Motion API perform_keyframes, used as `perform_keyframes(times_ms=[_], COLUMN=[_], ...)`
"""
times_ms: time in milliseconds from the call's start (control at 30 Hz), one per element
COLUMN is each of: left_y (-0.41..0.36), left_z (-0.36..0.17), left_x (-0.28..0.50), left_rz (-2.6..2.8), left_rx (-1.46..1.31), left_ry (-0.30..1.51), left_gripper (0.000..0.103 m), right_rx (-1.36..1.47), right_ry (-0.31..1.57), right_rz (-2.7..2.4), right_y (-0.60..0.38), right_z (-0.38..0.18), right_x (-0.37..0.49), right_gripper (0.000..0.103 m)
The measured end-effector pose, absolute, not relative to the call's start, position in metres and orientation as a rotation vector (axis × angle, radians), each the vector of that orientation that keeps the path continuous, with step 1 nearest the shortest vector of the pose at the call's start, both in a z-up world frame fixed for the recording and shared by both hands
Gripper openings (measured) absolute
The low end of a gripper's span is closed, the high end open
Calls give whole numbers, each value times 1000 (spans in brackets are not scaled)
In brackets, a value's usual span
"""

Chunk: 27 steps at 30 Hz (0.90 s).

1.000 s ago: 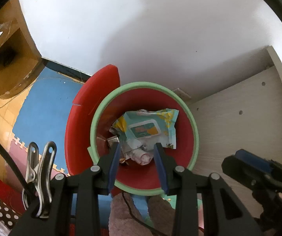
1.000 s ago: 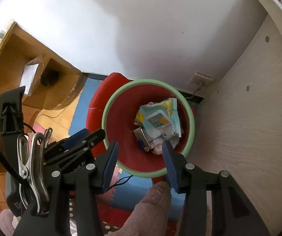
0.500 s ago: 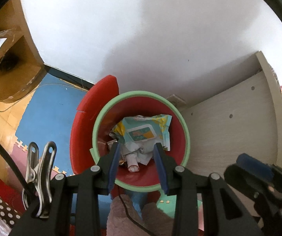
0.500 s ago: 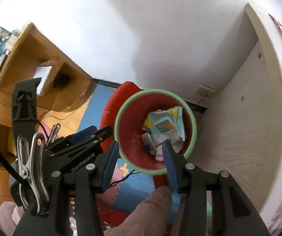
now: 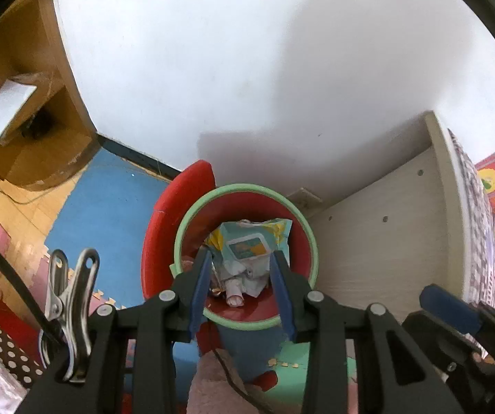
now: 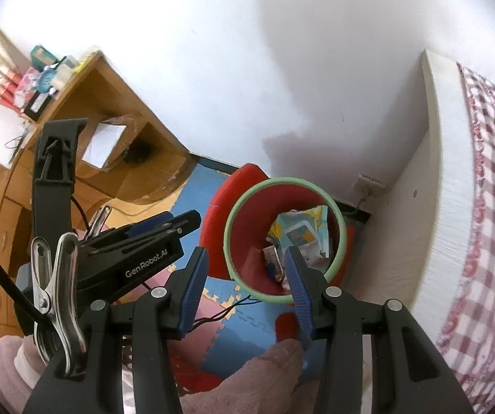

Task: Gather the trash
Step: 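Move both grippers away from the bucket back toward the bed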

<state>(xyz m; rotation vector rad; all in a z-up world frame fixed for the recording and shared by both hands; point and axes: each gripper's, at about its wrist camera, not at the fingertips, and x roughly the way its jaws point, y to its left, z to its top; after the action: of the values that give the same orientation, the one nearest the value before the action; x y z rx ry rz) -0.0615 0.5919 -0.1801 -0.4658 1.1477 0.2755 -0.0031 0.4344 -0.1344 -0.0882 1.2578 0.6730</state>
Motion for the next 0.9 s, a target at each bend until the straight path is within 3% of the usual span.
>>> perform_keyframes(times_ms=[900], left_y=[477], left_z=[-60], left_x=[-130], left_rz=[289], left_rx=[-323], left_ry=[1061], left_gripper=[36], right_rx=[-22], right_ry=[1025], right_rz=[763], right_y=[293], right_z=[-23], right_x=[-87], right_gripper=[47])
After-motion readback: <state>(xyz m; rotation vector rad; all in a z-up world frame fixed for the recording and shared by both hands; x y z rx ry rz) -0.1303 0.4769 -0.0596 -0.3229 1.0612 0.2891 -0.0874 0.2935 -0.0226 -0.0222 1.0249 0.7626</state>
